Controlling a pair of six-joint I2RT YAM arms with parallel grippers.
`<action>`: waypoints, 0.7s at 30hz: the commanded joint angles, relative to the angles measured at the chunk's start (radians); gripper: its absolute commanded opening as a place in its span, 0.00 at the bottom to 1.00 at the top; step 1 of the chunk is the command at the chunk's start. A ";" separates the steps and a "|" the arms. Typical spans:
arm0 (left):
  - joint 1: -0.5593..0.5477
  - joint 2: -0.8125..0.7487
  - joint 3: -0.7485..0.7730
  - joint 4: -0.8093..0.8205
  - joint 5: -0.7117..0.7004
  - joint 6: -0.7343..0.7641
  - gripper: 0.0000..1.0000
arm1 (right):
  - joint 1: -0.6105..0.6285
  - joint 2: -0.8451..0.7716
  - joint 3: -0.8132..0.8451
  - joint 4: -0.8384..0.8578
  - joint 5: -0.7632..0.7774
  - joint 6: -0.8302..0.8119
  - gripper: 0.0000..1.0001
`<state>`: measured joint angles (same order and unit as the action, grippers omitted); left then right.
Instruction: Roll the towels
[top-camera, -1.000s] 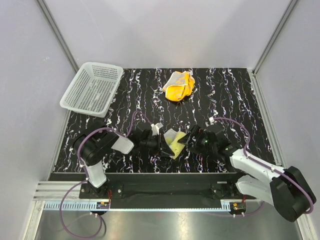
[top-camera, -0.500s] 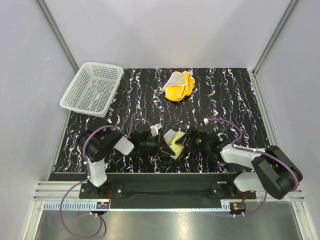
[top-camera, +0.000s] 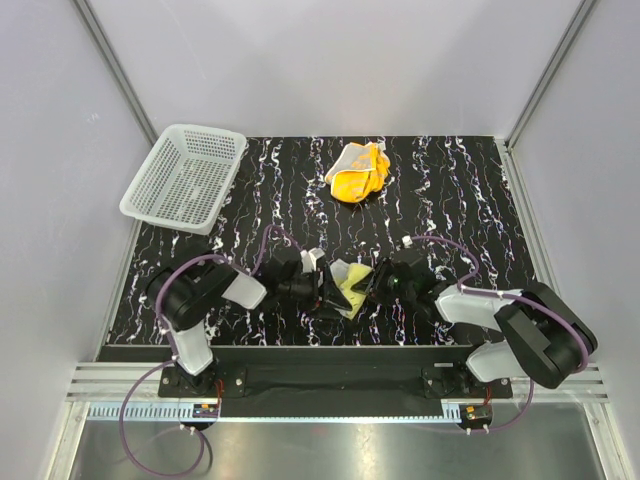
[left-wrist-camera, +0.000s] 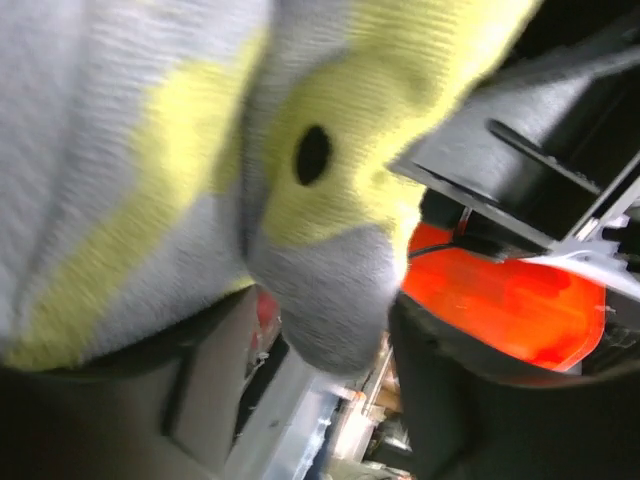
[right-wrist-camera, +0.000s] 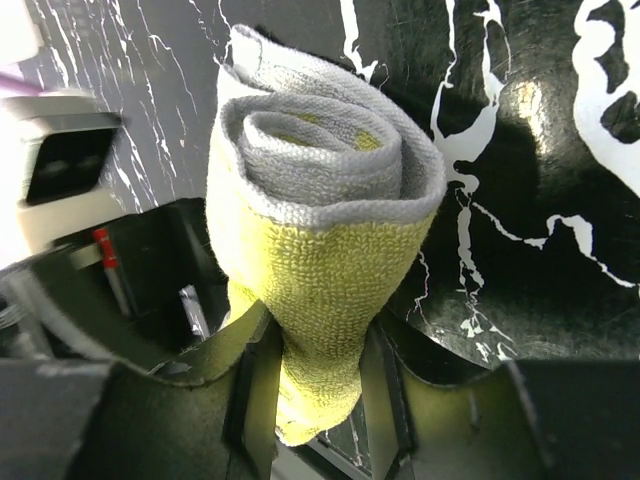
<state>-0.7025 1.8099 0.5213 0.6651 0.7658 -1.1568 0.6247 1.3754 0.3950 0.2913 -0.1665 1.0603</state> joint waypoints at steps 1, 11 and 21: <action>0.005 -0.130 0.055 -0.311 -0.112 0.172 0.70 | 0.017 -0.029 0.050 -0.099 0.045 -0.011 0.39; -0.152 -0.500 0.210 -0.840 -0.801 0.551 0.79 | 0.020 -0.033 0.163 -0.329 0.048 -0.034 0.38; -0.550 -0.545 0.186 -0.679 -1.226 0.741 0.81 | 0.032 0.039 0.312 -0.546 0.056 -0.071 0.37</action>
<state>-1.1927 1.2369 0.7044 -0.0956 -0.2592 -0.5102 0.6411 1.3941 0.6498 -0.1661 -0.1375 1.0180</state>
